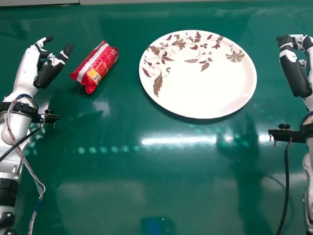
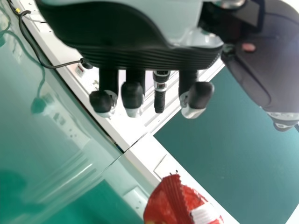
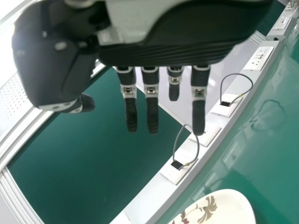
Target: Pick up biscuit and place it in the plate
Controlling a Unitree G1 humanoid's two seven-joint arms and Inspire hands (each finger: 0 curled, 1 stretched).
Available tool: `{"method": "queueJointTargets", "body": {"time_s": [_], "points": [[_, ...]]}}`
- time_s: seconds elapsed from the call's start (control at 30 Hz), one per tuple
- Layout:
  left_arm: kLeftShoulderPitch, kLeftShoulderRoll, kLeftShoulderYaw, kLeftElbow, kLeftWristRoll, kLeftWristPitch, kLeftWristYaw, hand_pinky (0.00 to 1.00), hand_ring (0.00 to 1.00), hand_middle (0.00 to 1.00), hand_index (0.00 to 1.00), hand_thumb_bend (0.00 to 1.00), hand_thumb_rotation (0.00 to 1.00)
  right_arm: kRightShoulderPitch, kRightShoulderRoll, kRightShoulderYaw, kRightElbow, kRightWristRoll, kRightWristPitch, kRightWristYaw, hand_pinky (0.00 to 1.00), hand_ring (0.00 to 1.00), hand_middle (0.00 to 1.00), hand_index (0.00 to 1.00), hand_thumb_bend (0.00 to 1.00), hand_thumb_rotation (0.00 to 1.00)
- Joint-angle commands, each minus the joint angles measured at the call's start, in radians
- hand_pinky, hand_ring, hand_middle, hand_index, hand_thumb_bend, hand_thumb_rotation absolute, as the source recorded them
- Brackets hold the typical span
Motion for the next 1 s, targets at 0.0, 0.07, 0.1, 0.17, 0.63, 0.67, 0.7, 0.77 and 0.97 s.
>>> {"method": "queueJointTargets", "body": {"time_s": [0.0, 0.07, 0.1, 0.17, 0.63, 0.67, 0.7, 0.77, 0.97], "points": [[0.011, 0.013, -0.009, -0.009, 0.015, 0.008, 0.009, 0.00, 0.00, 0.99, 0.00, 1.00, 1.00, -0.001, 0.000, 0.002, 0.008, -0.003, -0.014, -0.012, 0.60, 0.72, 0.76, 0.75, 0.53, 0.23], [0.007, 0.015, -0.014, -0.011, 0.025, 0.012, 0.015, 0.00, 0.00, 0.99, 0.00, 1.00, 1.00, -0.003, -0.003, 0.003, 0.011, -0.005, -0.012, -0.011, 0.60, 0.72, 0.77, 0.75, 0.53, 0.23], [0.004, 0.017, -0.017, -0.010, 0.033, 0.012, 0.019, 0.00, 0.00, 0.99, 0.00, 1.00, 0.99, -0.005, -0.003, 0.003, 0.013, -0.005, -0.012, -0.011, 0.60, 0.72, 0.77, 0.75, 0.53, 0.24], [0.000, 0.022, -0.024, -0.004, 0.053, 0.006, 0.028, 0.00, 0.00, 1.00, 0.00, 1.00, 0.98, -0.008, -0.001, 0.001, 0.020, 0.000, -0.020, -0.014, 0.59, 0.71, 0.76, 0.75, 0.53, 0.23], [-0.066, 0.018, -0.077, -0.009, 0.065, 0.075, -0.028, 0.00, 0.00, 1.00, 0.00, 1.00, 0.87, -0.022, -0.012, -0.008, 0.041, 0.013, -0.030, -0.018, 0.52, 0.66, 0.74, 0.74, 0.54, 0.24], [-0.075, 0.016, -0.088, -0.015, 0.071, 0.097, -0.039, 0.00, 0.00, 1.00, 0.00, 1.00, 0.86, -0.025, -0.012, -0.010, 0.043, 0.017, -0.032, -0.017, 0.52, 0.67, 0.74, 0.74, 0.54, 0.24], [-0.084, 0.016, -0.099, -0.020, 0.077, 0.119, -0.050, 0.00, 0.00, 1.00, 0.00, 1.00, 0.85, -0.027, -0.011, -0.012, 0.046, 0.023, -0.037, -0.017, 0.51, 0.66, 0.74, 0.74, 0.54, 0.24], [-0.106, 0.021, -0.129, -0.032, 0.102, 0.180, -0.084, 0.00, 0.00, 0.98, 0.00, 1.00, 0.86, -0.031, -0.007, -0.020, 0.048, 0.036, -0.043, -0.019, 0.49, 0.64, 0.73, 0.74, 0.54, 0.23], [-0.174, 0.040, -0.211, -0.002, 0.172, 0.240, -0.159, 0.00, 0.00, 0.89, 0.00, 1.00, 0.85, -0.038, -0.005, -0.029, 0.044, 0.046, -0.045, -0.022, 0.39, 0.54, 0.70, 0.73, 0.54, 0.20]]}}
